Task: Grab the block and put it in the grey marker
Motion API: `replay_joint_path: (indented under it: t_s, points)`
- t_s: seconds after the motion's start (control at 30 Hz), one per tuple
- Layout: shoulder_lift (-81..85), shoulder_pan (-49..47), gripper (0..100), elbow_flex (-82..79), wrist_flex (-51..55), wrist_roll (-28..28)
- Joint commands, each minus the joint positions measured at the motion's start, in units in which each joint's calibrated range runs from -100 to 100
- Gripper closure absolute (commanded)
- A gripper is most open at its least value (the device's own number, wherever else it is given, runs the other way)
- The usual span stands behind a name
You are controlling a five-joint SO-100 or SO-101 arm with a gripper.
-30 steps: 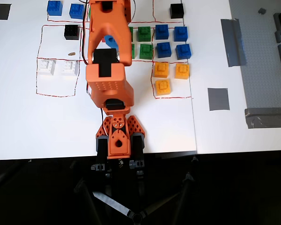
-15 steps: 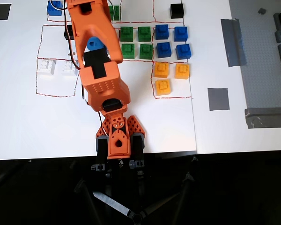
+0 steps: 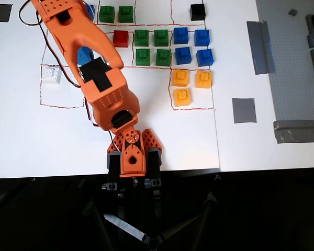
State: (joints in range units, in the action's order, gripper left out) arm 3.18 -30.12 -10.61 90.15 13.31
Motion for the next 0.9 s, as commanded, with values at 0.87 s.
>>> replay_joint_path:
  t_s: [0.87]
  points:
    - [-24.16, -1.74, 94, 43.43, -2.63, 2.59]
